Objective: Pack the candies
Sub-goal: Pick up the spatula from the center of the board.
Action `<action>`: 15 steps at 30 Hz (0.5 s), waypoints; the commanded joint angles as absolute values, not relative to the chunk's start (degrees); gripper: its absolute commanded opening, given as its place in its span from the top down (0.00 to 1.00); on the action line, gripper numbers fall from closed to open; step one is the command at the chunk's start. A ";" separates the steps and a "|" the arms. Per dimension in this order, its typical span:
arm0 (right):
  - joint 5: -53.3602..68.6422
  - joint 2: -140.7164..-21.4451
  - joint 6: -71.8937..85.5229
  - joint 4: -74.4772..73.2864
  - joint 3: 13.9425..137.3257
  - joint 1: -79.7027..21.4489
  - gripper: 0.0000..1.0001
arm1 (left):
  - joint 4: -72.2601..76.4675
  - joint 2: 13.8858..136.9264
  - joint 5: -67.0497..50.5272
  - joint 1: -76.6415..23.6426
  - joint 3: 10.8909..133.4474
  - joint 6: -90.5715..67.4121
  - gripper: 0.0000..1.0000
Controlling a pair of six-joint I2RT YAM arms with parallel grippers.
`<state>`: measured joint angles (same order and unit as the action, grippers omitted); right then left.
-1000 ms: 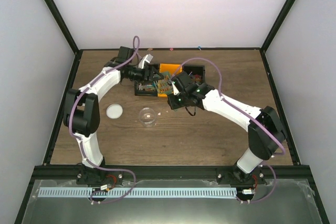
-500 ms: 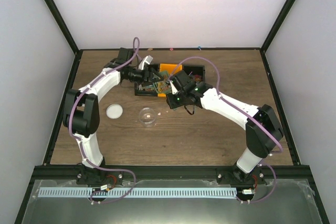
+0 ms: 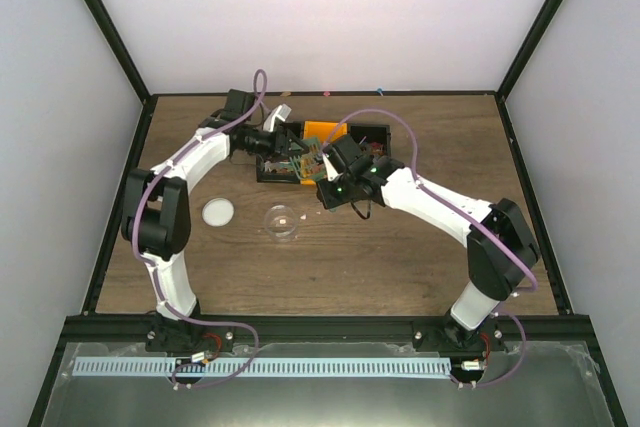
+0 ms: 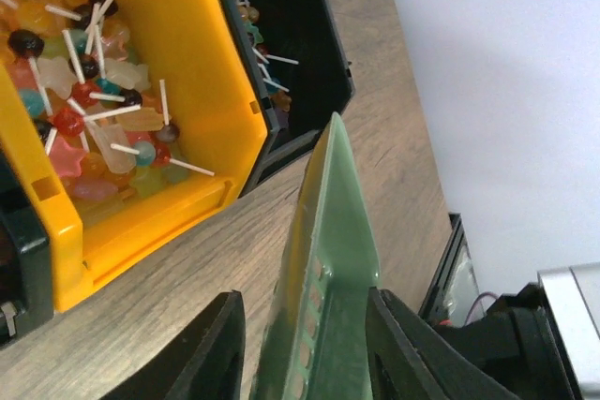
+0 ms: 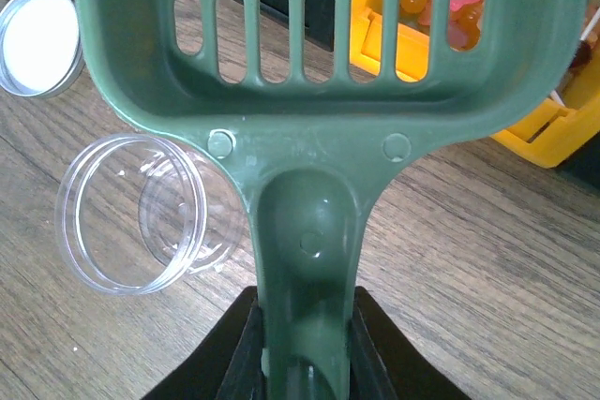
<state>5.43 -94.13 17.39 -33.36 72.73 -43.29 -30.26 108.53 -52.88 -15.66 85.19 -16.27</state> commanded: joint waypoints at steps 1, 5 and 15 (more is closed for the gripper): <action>7.23 -95.52 16.47 -33.71 75.79 -44.61 0.92 | -29.91 109.35 -53.32 -15.82 86.05 -16.11 0.70; 6.20 -95.65 17.07 -34.15 76.25 -44.90 0.92 | -29.68 109.46 -50.94 -15.82 86.02 -17.45 0.90; -7.16 -91.15 25.03 -36.10 75.69 -44.27 0.28 | -17.97 108.10 -52.99 -15.45 81.00 -28.77 0.96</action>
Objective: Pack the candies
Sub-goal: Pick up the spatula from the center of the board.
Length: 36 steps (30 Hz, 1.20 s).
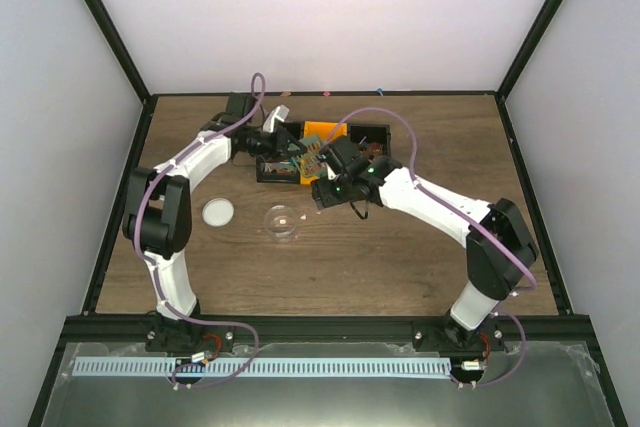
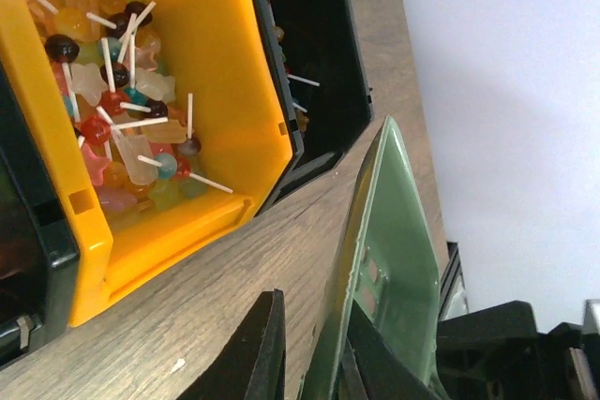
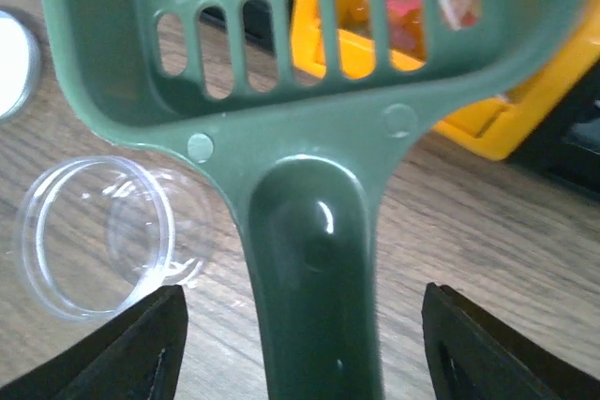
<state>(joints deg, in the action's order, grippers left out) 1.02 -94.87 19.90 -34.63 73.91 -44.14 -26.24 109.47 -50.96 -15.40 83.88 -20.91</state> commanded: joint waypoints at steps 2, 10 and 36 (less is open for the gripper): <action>-9.58 -87.26 28.65 -34.16 73.71 -43.64 0.17 | -15.35 107.60 -52.44 -15.38 80.40 -32.04 0.96; 19.69 -70.85 48.24 -5.71 53.35 -26.52 0.05 | 6.91 102.52 -49.22 -15.75 71.43 -50.73 0.96; 36.45 -74.58 62.96 17.60 47.01 -22.34 0.51 | 23.46 100.37 -44.59 -18.87 66.28 -62.58 0.96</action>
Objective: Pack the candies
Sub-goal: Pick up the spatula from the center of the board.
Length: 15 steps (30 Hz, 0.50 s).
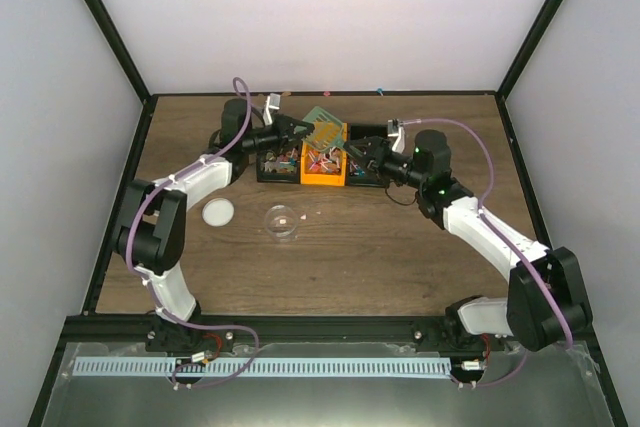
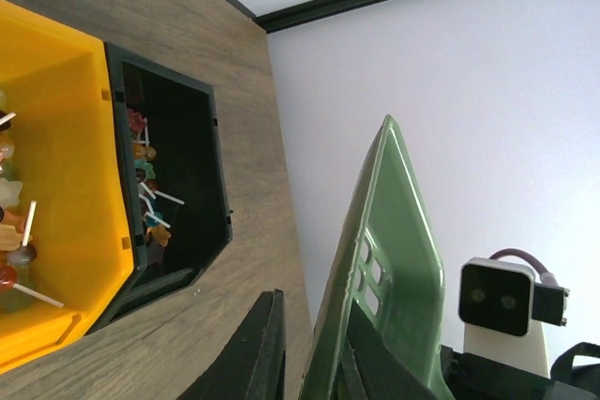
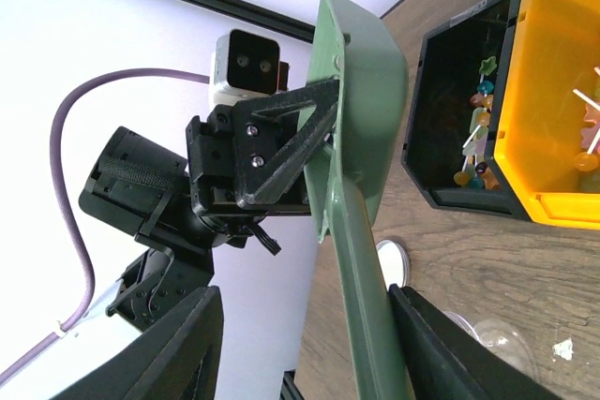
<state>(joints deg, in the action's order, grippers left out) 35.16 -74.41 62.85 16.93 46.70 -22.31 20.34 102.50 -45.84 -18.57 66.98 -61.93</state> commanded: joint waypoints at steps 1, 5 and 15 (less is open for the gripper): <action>36.52 -74.54 62.94 17.58 46.84 -22.31 0.52 | 23.47 100.42 -44.71 -18.86 66.41 -62.53 0.96; 36.22 -74.32 62.99 17.61 46.67 -22.33 0.61 | 23.47 100.80 -45.07 -18.83 66.38 -62.57 0.96; 34.48 -73.90 61.35 14.81 47.48 -22.37 0.65 | 23.91 101.21 -46.30 -18.90 66.10 -62.24 0.96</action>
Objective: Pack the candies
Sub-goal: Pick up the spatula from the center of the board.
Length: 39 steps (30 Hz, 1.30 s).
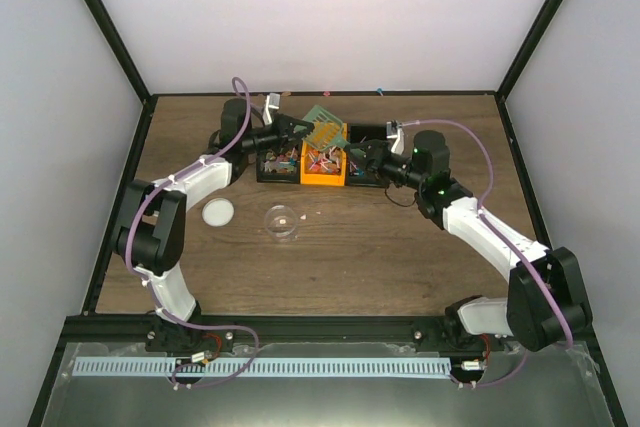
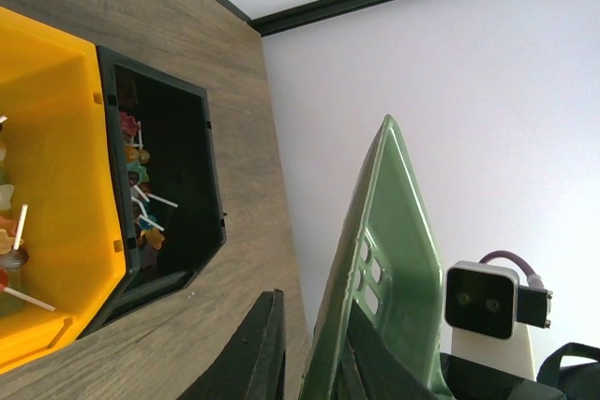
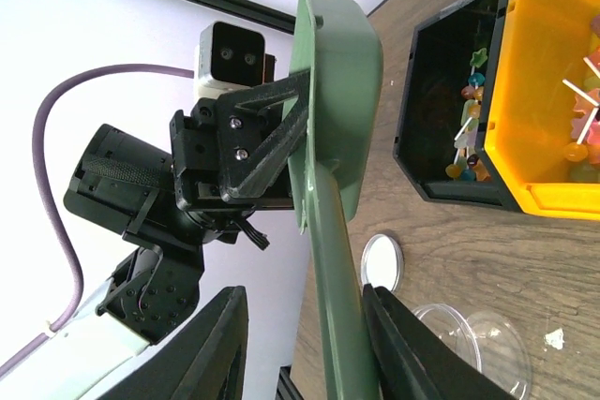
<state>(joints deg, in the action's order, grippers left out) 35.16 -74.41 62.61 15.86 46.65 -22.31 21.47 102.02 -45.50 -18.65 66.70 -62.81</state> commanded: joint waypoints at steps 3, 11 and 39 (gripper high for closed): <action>34.34 -74.24 61.39 14.50 47.70 -22.35 0.66 | 24.06 101.28 -46.55 -18.86 66.08 -62.14 0.96; 34.02 -74.41 61.04 14.24 47.90 -22.07 0.67 | 24.08 101.28 -46.97 -18.97 65.85 -61.96 0.96; 35.45 -74.25 61.00 14.28 46.78 -21.64 0.84 | 24.96 102.30 -47.15 -18.90 65.57 -63.11 0.96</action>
<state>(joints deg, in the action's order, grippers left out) 34.11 -74.41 61.49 14.59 46.65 -21.93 23.14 102.02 -46.63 -18.68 65.76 -63.00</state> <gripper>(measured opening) 0.159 0.131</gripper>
